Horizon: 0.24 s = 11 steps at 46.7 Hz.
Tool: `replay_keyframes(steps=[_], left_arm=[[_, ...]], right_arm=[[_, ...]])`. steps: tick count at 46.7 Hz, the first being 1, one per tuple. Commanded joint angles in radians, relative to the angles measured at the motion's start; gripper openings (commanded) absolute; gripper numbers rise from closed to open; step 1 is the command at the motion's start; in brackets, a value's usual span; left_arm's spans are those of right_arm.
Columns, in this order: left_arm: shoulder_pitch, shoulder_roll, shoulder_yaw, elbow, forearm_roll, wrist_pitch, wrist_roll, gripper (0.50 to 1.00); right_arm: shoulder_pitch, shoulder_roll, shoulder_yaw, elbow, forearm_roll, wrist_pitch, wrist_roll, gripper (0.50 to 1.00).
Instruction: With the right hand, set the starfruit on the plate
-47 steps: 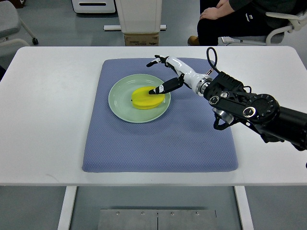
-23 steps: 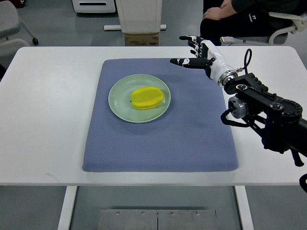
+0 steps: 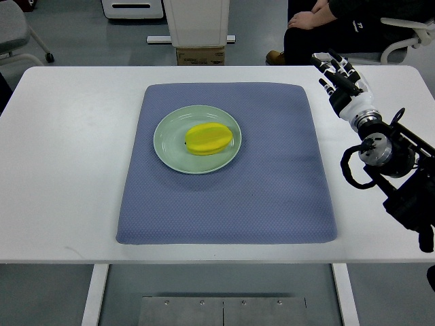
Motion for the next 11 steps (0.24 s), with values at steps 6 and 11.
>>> replay_keyframes(steps=[6,11], left_arm=[[0.0,0.0,0.0,0.0,0.0,0.0,0.0,1.0],[0.0,0.0,0.0,0.0,0.0,0.0,0.0,1.0]], right_arm=[[-0.035,-0.002,0.011,0.0,0.001,0.017,0.0,1.0],[-0.041,-0.005,0.01,0.0,0.001,0.019,0.0,1.0]])
